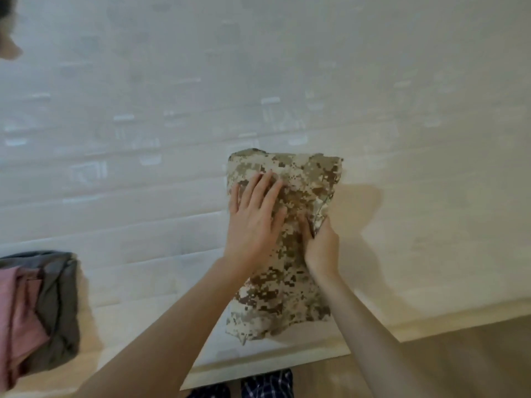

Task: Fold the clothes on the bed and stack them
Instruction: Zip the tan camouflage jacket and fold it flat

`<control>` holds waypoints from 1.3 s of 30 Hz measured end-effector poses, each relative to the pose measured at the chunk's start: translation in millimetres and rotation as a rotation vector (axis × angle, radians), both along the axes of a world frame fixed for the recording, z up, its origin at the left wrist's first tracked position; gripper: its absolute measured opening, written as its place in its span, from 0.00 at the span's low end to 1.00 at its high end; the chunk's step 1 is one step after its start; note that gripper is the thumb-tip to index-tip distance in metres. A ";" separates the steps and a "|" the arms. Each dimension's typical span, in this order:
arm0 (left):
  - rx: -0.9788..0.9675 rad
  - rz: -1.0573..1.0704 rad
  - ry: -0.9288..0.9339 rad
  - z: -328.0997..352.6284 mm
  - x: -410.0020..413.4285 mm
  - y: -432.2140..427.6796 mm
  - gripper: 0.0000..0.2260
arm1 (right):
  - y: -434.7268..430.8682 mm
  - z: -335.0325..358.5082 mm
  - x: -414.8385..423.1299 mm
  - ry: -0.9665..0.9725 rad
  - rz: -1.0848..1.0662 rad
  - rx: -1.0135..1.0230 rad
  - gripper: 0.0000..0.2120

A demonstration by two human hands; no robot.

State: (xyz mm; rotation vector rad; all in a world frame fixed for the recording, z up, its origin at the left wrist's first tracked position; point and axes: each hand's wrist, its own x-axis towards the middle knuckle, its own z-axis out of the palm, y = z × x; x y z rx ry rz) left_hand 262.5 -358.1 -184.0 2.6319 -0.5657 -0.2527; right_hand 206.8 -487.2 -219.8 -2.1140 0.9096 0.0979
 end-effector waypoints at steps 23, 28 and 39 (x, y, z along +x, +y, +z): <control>0.292 -0.172 0.192 -45.5 -150.0 66.4 0.26 | -8.8 -32.3 -9.0 0.168 0.418 -0.237 0.39; -0.410 0.751 0.684 -25.2 -114.1 65.3 0.37 | -4.0 -12.3 -33.7 0.156 -0.181 0.305 0.50; -0.817 0.864 1.217 58.9 -108.6 145.8 0.22 | 31.9 74.8 -58.4 0.484 -0.220 1.213 0.24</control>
